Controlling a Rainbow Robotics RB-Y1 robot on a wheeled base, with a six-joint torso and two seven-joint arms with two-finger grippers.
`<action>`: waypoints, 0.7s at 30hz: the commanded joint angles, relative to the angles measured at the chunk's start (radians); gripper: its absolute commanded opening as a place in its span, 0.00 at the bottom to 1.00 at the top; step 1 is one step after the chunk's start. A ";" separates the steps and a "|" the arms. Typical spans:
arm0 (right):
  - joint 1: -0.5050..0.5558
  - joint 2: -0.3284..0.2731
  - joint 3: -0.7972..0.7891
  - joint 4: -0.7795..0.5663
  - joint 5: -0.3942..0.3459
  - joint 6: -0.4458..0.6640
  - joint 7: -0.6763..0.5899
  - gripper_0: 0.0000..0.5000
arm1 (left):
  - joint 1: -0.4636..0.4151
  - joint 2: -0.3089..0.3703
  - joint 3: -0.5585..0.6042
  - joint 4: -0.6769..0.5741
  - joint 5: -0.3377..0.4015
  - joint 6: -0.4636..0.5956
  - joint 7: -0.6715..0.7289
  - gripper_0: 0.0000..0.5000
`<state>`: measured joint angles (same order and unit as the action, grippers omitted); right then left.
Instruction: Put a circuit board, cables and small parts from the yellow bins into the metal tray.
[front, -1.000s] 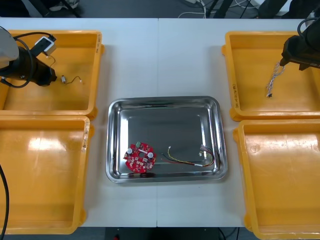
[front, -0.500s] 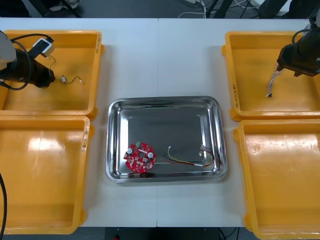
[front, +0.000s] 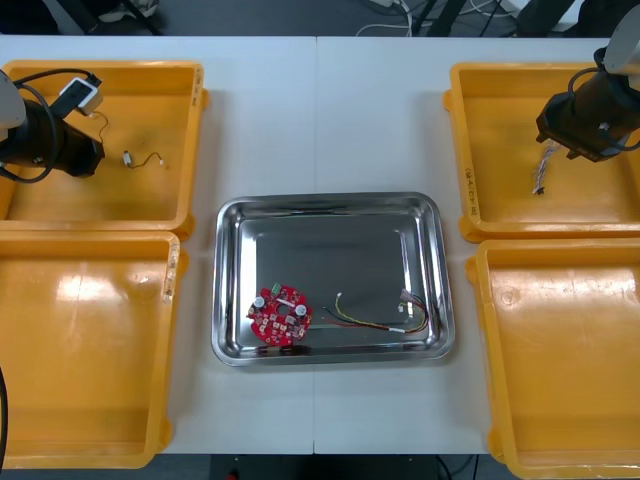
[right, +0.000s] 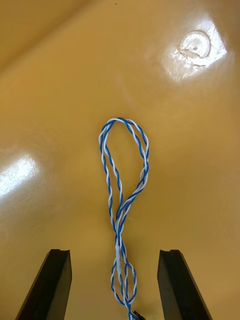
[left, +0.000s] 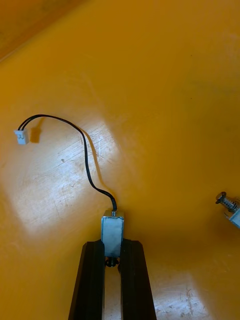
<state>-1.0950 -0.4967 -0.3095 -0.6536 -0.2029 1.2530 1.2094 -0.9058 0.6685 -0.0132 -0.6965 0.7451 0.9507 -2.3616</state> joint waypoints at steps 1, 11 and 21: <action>-0.039 0.018 0.007 -0.012 0.020 -0.021 0.001 1.00 | 0.025 0.055 0.019 -0.006 0.017 -0.003 -0.179 0.00; -0.006 0.033 0.010 -0.012 0.036 -0.040 0.007 1.00 | -0.004 0.117 0.022 -0.046 0.048 0.131 -0.179 0.00; 0.032 0.033 0.013 -0.011 0.046 -0.064 0.010 1.00 | -0.004 0.129 0.087 -0.163 -0.004 0.264 -0.122 0.00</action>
<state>-1.0735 -0.4689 -0.3083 -0.6528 -0.1675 1.1994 1.2095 -0.9057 0.7450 0.0335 -0.7844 0.7697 1.1780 -2.3622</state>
